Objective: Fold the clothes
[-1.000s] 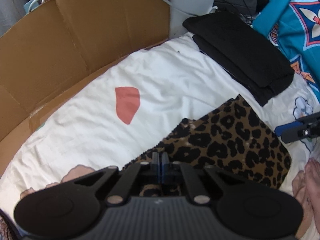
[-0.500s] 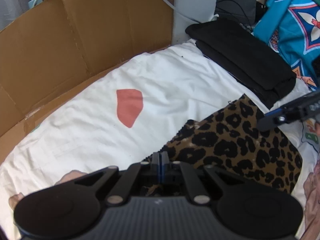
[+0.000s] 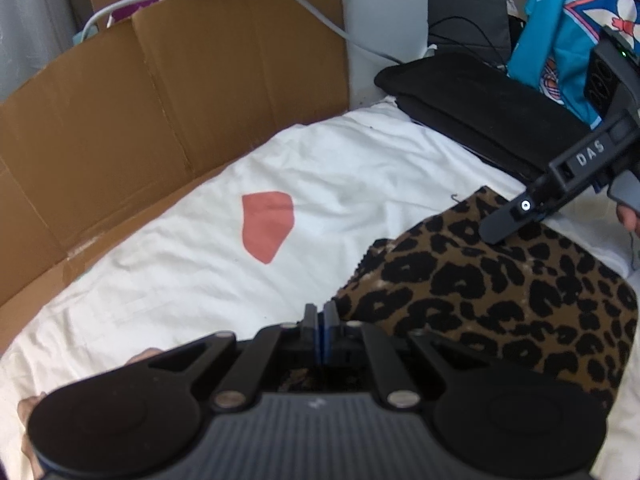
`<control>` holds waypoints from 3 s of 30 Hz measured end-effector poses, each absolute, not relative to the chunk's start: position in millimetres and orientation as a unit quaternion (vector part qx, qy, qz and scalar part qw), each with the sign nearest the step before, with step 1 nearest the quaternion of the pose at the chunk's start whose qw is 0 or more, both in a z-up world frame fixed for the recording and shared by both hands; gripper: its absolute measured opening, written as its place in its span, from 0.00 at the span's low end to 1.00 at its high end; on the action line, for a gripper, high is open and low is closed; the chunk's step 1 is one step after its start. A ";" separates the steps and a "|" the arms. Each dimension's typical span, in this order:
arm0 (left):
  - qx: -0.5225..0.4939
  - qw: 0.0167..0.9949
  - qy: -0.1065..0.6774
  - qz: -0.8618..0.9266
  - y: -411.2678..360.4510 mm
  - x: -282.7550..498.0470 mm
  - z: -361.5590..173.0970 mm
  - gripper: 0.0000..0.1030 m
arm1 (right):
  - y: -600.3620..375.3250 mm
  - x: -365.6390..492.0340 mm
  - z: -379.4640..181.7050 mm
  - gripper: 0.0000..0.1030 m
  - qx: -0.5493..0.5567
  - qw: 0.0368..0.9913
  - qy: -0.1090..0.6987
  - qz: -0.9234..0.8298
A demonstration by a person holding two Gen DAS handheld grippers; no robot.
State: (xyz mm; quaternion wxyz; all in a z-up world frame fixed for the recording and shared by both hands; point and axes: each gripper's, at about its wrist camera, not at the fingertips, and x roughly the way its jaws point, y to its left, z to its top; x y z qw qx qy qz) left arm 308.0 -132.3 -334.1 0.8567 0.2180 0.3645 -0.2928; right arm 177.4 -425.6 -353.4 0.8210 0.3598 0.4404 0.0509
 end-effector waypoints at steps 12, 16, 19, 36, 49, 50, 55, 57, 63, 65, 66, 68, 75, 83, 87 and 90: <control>0.204 0.881 0.354 -0.238 -80.4 311.9 -299.8 0.07 | -436.9 171.7 -328.4 0.05 0.356 0.834 0.418 0.057; 0.197 0.883 0.385 -0.184 -41.8 313.4 -290.9 0.09 | -437.7 171.8 -317.8 0.05 0.358 0.840 0.404 0.058; 0.164 0.886 0.407 -0.148 -12.7 310.8 -289.7 0.19 | -435.4 170.1 -315.4 0.05 0.355 0.842 0.403 0.055; 0.000 0.887 0.457 -0.062 34.3 309.5 -344.0 0.51 | -434.9 162.6 -314.8 0.05 0.349 0.844 0.405 0.043; -0.048 0.894 0.443 -0.051 41.4 305.3 -322.0 0.07 | -431.3 156.2 -299.3 0.04 0.340 0.857 0.384 0.047; -0.053 0.897 0.437 -0.049 44.0 301.8 -315.2 0.07 | -430.0 155.4 -295.3 0.04 0.337 0.859 0.382 0.047; -0.073 0.903 0.422 -0.034 60.1 288.8 -291.7 0.07 | -419.8 155.7 -275.0 0.04 0.323 0.870 0.368 0.056; -0.078 0.901 0.425 -0.029 64.3 287.2 -290.7 0.07 | -417.0 160.8 -271.2 0.04 0.323 0.870 0.369 0.060; -0.081 0.889 0.450 -0.021 68.2 292.6 -302.1 0.07 | -409.5 185.6 -279.7 0.04 0.300 0.860 0.410 0.048; -0.074 0.886 0.458 -0.023 65.2 296.3 -307.7 0.07 | -409.7 191.2 -289.8 0.04 0.296 0.854 0.426 0.040; -0.070 0.885 0.460 -0.024 64.1 298.4 -310.8 0.07 | -410.6 193.5 -295.2 0.04 0.297 0.850 0.433 0.035; -0.070 0.883 0.463 -0.024 64.1 302.5 -316.2 0.07 | -411.3 196.4 -303.2 0.04 0.299 0.845 0.443 0.030; -0.077 0.889 0.451 -0.021 64.1 307.6 -311.7 0.07 | -411.3 198.9 -303.0 0.04 0.296 0.846 0.444 0.025; -0.077 0.890 0.449 -0.026 56.4 311.4 -311.8 0.07 | -415.0 190.5 -303.2 0.04 0.301 0.843 0.445 0.006; -0.068 0.885 0.460 -0.022 53.3 319.3 -330.9 0.09 | -416.2 195.7 -309.1 0.04 0.302 0.842 0.446 0.003; -0.087 0.882 0.463 -0.008 58.0 320.7 -337.7 0.15 | -417.4 202.4 -314.1 0.05 0.305 0.842 0.445 0.004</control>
